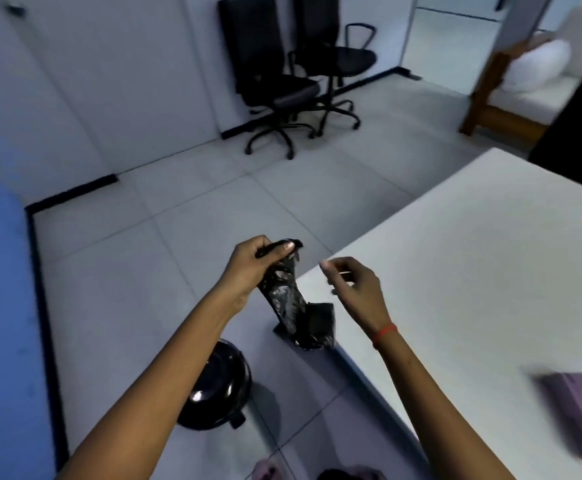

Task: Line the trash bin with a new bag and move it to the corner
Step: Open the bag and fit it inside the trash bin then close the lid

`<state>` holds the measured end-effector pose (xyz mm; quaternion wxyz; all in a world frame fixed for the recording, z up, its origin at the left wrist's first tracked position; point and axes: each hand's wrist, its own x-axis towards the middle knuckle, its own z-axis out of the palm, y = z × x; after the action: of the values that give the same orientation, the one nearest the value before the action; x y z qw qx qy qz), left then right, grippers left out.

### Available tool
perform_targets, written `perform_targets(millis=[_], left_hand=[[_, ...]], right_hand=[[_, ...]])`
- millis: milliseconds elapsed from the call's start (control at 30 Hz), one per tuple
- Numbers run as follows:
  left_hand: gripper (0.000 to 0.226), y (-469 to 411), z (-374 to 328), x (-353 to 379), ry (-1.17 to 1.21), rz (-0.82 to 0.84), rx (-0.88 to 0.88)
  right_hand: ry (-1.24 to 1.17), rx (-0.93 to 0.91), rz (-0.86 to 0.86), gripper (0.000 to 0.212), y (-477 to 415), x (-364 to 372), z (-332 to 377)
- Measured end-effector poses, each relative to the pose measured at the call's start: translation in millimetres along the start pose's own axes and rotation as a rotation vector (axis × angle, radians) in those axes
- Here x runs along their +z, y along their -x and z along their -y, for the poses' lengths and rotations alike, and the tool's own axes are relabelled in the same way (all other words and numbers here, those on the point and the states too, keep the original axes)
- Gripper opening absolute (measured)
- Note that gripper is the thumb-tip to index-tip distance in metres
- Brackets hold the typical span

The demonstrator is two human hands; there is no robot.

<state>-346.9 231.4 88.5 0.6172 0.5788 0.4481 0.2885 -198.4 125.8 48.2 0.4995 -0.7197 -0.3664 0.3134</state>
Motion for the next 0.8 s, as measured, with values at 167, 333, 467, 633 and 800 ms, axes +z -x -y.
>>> perform_targets(millis=[167,333,467,633,800], left_hand=[[0.022,29,29,-73,0.083,-0.059,-0.121],[0.029,60,54,-157,0.220,-0.222,-0.168],[0.024,85,72,-194,-0.100,-0.251,-0.082],[0.015,98,67,-214,-0.140,-0.092,-0.074],[0.017,103,61,-237,-0.267,0.023,-0.072]], right_hand=[[-0.217,0.152,0.519,0.029,15,93,54],[0.052,0.098,0.367,0.010,9,131,28],[0.567,-0.062,0.246,0.021,9,163,33],[0.405,-0.206,0.775,0.066,13,198,51],[0.461,-0.243,0.930,0.024,16,224,48]])
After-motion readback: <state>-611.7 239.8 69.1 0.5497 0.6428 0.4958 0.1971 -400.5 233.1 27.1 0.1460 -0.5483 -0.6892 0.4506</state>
